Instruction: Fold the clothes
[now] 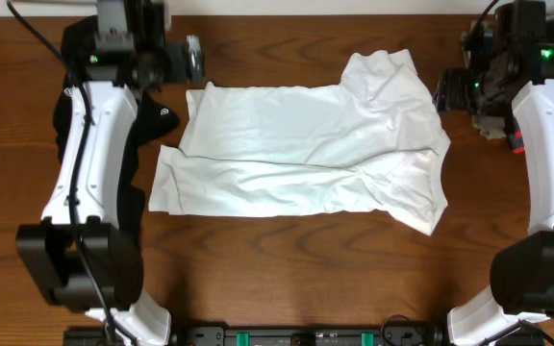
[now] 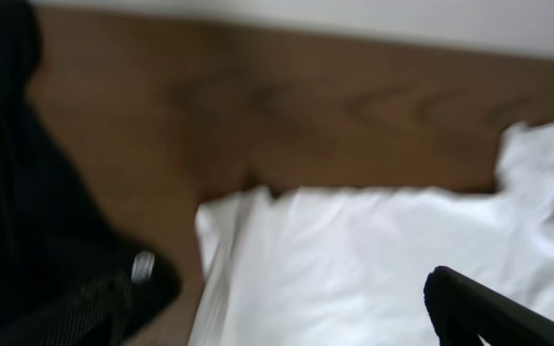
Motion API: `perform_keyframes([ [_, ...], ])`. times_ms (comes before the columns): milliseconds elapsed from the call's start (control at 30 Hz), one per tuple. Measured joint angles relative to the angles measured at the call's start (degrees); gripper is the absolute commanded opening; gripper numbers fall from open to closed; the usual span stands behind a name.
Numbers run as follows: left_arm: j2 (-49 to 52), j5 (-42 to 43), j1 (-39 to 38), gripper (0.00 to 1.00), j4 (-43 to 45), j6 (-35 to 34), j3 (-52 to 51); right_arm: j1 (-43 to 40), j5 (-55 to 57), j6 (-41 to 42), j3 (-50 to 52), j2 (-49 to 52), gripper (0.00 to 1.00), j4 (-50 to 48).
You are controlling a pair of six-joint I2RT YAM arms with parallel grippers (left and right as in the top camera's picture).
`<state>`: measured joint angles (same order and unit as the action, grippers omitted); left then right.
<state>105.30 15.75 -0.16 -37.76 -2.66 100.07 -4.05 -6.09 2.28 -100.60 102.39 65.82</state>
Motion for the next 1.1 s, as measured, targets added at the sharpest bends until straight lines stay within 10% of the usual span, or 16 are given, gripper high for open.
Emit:
perform_keyframes([
  [433, 19.17, -1.84, 0.09, 0.97, -1.97, 1.01, 9.03, 0.0, -0.57, -0.22, 0.0, 0.0, 0.7, 1.05],
  [667, 19.54, -5.16, 0.92, 0.49, -3.76, 1.38, 8.76, 0.0, -0.57, -0.26, 0.0, 0.0, 0.7, 1.51],
  [1100, 19.61, -5.86, 1.22, 0.48, -0.11, 1.22, 2.38, 0.0, -0.57, -0.26, 0.0, 0.0, 0.69, 3.8],
])
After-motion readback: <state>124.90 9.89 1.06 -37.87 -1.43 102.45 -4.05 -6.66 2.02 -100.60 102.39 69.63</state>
